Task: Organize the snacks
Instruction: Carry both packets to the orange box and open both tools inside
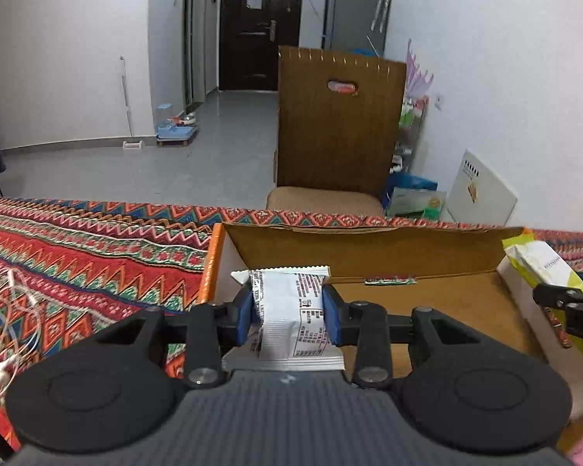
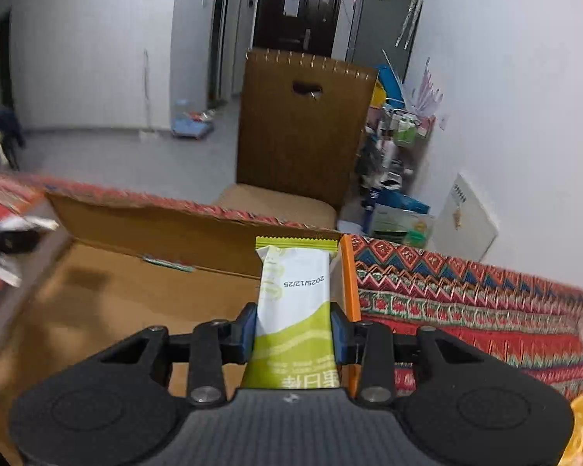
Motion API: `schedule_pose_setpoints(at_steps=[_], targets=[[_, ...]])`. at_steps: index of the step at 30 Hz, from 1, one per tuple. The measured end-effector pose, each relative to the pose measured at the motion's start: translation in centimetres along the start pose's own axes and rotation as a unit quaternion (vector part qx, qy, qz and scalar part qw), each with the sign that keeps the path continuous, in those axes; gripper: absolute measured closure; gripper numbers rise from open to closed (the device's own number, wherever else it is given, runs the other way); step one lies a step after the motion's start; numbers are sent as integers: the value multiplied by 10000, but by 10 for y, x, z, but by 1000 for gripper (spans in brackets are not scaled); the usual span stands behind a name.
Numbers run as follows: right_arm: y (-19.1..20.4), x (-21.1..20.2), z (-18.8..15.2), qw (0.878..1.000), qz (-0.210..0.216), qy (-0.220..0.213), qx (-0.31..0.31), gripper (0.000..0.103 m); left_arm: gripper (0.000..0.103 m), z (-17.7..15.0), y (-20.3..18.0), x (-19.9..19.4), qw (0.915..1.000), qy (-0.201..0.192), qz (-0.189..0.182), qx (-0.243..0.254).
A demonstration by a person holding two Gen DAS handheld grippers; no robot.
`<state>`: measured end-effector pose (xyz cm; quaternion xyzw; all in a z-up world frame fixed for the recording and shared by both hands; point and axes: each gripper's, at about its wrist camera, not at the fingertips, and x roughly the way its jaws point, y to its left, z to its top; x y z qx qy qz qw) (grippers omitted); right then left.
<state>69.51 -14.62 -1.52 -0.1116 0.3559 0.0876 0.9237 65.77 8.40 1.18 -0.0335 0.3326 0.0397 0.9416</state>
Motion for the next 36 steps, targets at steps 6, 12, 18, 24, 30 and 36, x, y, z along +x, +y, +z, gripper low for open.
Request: schedule_pose_setpoints(at_steps=[6, 12, 18, 24, 30, 36], targets=[[15, 41, 7, 9989, -229, 358, -221, 64, 49, 8, -3, 21, 9999, 98, 117, 51], [19, 39, 0, 9984, -265, 453, -231, 55, 28, 10, -6, 24, 9999, -78, -15, 138], [18, 3, 4, 9991, -87, 371, -162, 37, 13, 16, -9, -20, 9991, -405, -41, 81], [3, -106, 14, 9995, -18, -331, -10, 19, 9, 28, -10, -112, 9981, -466, -400, 72], [-19, -233, -30, 9947, 199, -930, 379, 3, 1, -9, -15, -236, 9935, -841, -754, 114], [-19, -331, -106, 9897, 276, -1362, 349, 0, 0, -92, -22, -343, 9858, -1209, -1091, 416]])
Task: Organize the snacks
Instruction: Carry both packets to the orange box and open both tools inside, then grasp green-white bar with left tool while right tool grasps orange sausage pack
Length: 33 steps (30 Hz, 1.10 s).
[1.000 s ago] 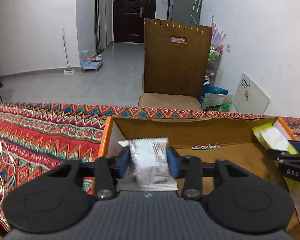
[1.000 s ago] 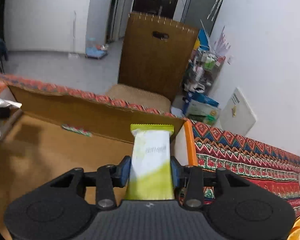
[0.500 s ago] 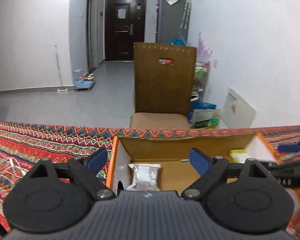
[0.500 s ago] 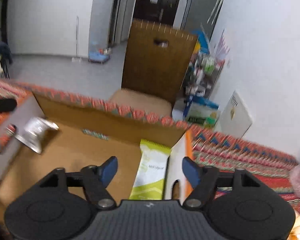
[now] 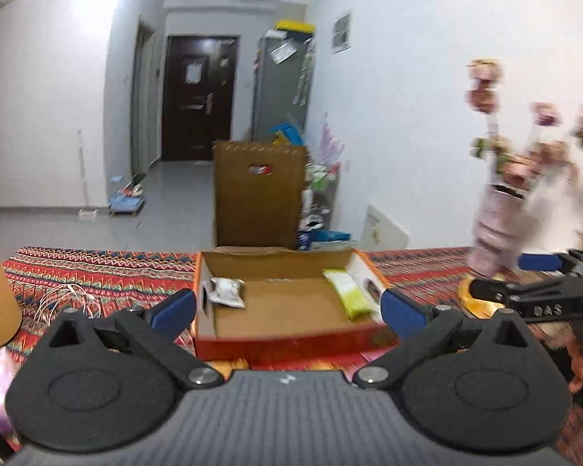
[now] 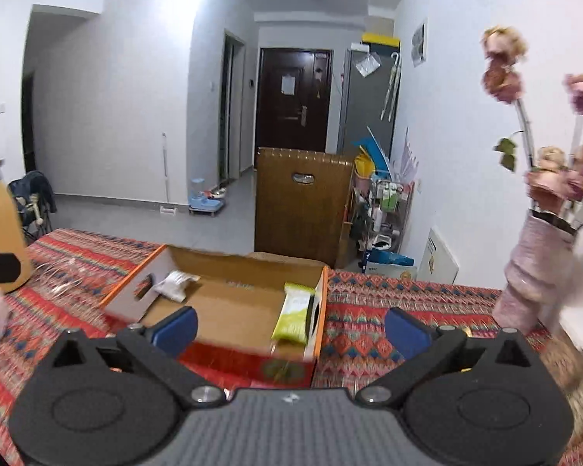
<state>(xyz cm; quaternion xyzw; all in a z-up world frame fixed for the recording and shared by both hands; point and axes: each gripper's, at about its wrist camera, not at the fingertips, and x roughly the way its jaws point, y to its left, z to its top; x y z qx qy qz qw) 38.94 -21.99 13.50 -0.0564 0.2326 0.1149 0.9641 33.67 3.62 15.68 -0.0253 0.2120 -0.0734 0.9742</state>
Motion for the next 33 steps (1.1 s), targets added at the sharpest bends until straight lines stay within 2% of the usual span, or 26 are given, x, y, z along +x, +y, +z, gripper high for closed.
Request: schedule_pose_setpoints(at_steps=[3, 8, 14, 17, 20, 24, 28, 33], targets=[[5, -51, -31, 9998, 61, -190, -10, 0, 0, -35, -9, -51, 9997, -164, -192, 26], [9, -115, -91, 9985, 348, -315, 291, 0, 0, -98, -17, -113, 9992, -227, -226, -227], [23, -169, -174, 9961, 433, -328, 699, 0, 0, -178, -29, -161, 9996, -14, -252, -157], [35, -186, -213, 9976, 190, -202, 633, 0, 0, -212, -35, -175, 9992, 201, -299, -175], [46, -198, -243, 9991, 4, -126, 415, 0, 0, -237, -41, -179, 9986, 420, -299, -102], [54, -203, -270, 9991, 27, 87, 405, 0, 0, -257, -47, -174, 9978, 629, -217, -36], [59, -198, -281, 9993, 22, 227, 296, 0, 0, -264, -51, -160, 9966, 802, -201, -46], [52, -185, -281, 9987, -9, 233, 459, 0, 4, -260, -59, -132, 9971, 738, -140, 146]])
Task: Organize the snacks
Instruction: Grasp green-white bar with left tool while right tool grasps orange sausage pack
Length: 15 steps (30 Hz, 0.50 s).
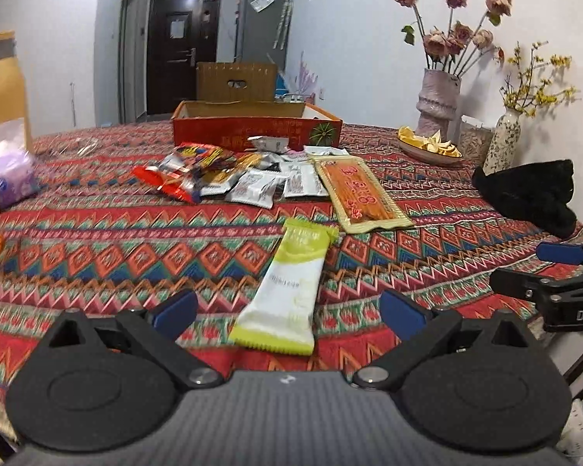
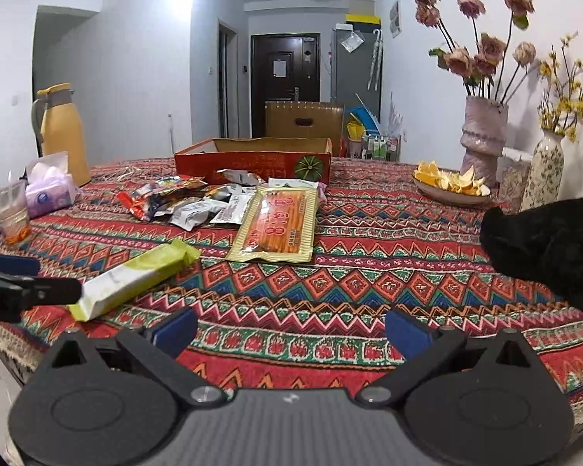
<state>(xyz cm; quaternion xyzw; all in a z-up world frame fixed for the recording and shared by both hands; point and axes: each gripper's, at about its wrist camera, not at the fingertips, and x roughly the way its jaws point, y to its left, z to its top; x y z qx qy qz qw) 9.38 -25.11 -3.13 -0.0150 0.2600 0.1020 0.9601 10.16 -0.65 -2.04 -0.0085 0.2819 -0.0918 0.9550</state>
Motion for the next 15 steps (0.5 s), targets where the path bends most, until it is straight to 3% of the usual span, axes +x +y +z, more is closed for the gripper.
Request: schedule_pose_setpoints(at_steps=[3, 10, 12, 13, 14, 15], targets=[[-5, 12, 4, 9999, -10, 41, 103, 0, 19, 10, -5, 23, 9998, 72, -5, 166], [-14, 44, 17, 9997, -95, 166, 152, 0, 21, 21, 0, 72, 9988, 421, -164, 169], [-16, 54, 23, 9997, -108, 172, 155, 0, 33, 20, 3, 82, 9978, 577, -268, 167], [-16, 60, 26, 9997, -102, 178, 157, 0, 55, 19, 4, 85, 9972, 646, -326, 178], [-16, 66, 29, 9997, -92, 190, 152, 0, 63, 20, 5, 86, 9973, 608, -355, 214], [-15, 73, 33, 9997, -81, 203, 137, 0, 64, 21, 7, 87, 9973, 587, -391, 220]])
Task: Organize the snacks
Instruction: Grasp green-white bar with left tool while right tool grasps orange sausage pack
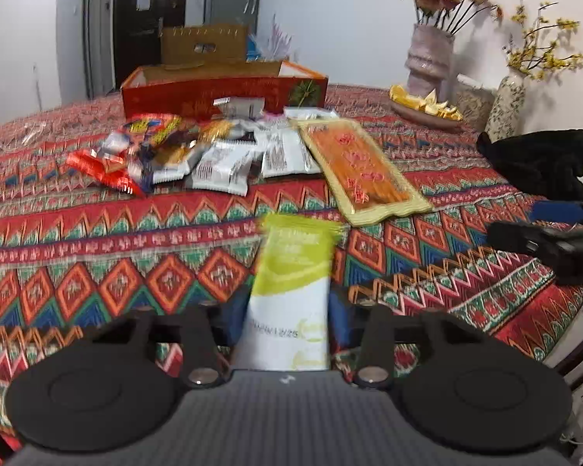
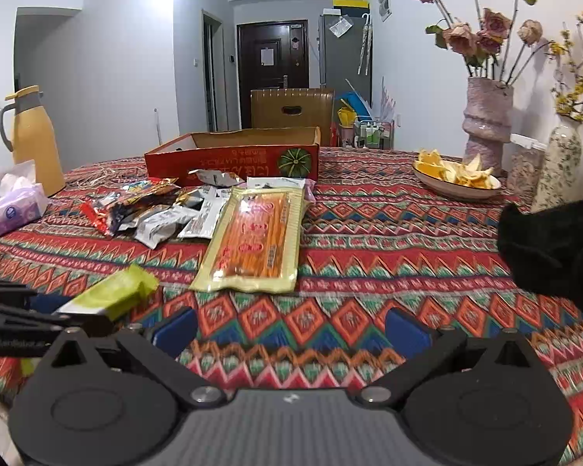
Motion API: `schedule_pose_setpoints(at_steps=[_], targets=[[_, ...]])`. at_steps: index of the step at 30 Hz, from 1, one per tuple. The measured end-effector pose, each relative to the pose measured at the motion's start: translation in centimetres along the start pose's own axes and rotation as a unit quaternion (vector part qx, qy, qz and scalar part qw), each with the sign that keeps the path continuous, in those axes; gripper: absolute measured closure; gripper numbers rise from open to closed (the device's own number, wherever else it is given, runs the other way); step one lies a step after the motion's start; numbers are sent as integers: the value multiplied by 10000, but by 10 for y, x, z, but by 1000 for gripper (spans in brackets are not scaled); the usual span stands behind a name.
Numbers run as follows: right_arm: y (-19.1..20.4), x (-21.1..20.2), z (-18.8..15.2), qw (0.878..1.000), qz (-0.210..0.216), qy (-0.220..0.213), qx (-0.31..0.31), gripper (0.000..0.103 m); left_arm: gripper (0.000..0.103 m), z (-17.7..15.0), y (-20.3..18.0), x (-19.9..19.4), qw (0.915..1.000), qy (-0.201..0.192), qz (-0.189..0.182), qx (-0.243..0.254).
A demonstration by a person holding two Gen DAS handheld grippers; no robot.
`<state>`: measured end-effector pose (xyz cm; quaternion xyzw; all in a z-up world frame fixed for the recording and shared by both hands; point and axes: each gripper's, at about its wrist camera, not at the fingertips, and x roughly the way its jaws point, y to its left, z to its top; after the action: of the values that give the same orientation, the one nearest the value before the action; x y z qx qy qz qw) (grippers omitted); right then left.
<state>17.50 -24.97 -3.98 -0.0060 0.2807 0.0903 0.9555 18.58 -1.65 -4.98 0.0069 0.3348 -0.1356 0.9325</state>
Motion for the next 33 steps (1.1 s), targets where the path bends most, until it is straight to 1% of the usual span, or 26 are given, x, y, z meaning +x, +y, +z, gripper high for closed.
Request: schedule_pose_setpoints(at_steps=[2, 3, 8, 12, 14, 17, 18, 19, 20, 21, 22, 23, 25, 28, 30, 32, 33], targets=[[4, 16, 9, 10000, 24, 39, -77, 0, 65, 4, 8, 1, 9998, -7, -76, -169], [6, 23, 14, 9999, 41, 56, -126, 0, 65, 7, 13, 0, 9996, -48, -46, -276], [24, 73, 42, 9990, 189, 74, -405, 0, 65, 26, 38, -11, 9970, -440, 195, -611], [33, 118, 64, 9985, 89, 199, -504, 4, 65, 39, 57, -10, 9947, -580, 450, -725], [33, 136, 69, 9984, 46, 293, -478, 12, 65, 42, 66, -8, 9937, -595, 527, -796], [28, 152, 71, 9982, 17, 503, -339, 20, 65, 43, 75, -6, 9927, -595, 600, -862], [24, 153, 70, 9983, 126, 518, -254, 25, 65, 42, 77, -5, 9925, -581, 612, -880], [22, 153, 69, 9979, 276, 558, -176, 34, 65, 41, 78, -5, 9925, -566, 615, -898], [21, 151, 67, 9976, 348, 587, -153, 39, 65, 40, 79, -5, 9925, -553, 607, -908], [23, 148, 65, 9974, 357, 592, -221, 41, 65, 39, 78, -6, 9925, -539, 601, -913], [27, 145, 63, 9970, 357, 587, -349, 47, 65, 38, 76, -6, 9927, -527, 577, -920], [29, 141, 61, 9968, 372, 576, -423, 51, 65, 38, 74, -8, 9927, -533, 533, -943], [31, 131, 57, 9965, 396, 594, -444, 55, 65, 37, 70, -16, 9923, -608, 446, -983], [30, 111, 45, 9964, 425, 610, -408, 57, 65, 35, 58, -30, 9923, -721, 404, -925], [27, 90, 35, 9967, 409, 583, -384, 60, 65, 33, 51, -38, 9924, -751, 378, -902], [25, 68, 25, 9972, 381, 534, -351, 66, 65, 29, 43, -46, 9925, -766, 361, -882], [23, 56, 21, 9974, 382, 510, -326, 67, 65, 26, 40, -49, 9926, -764, 339, -884]])
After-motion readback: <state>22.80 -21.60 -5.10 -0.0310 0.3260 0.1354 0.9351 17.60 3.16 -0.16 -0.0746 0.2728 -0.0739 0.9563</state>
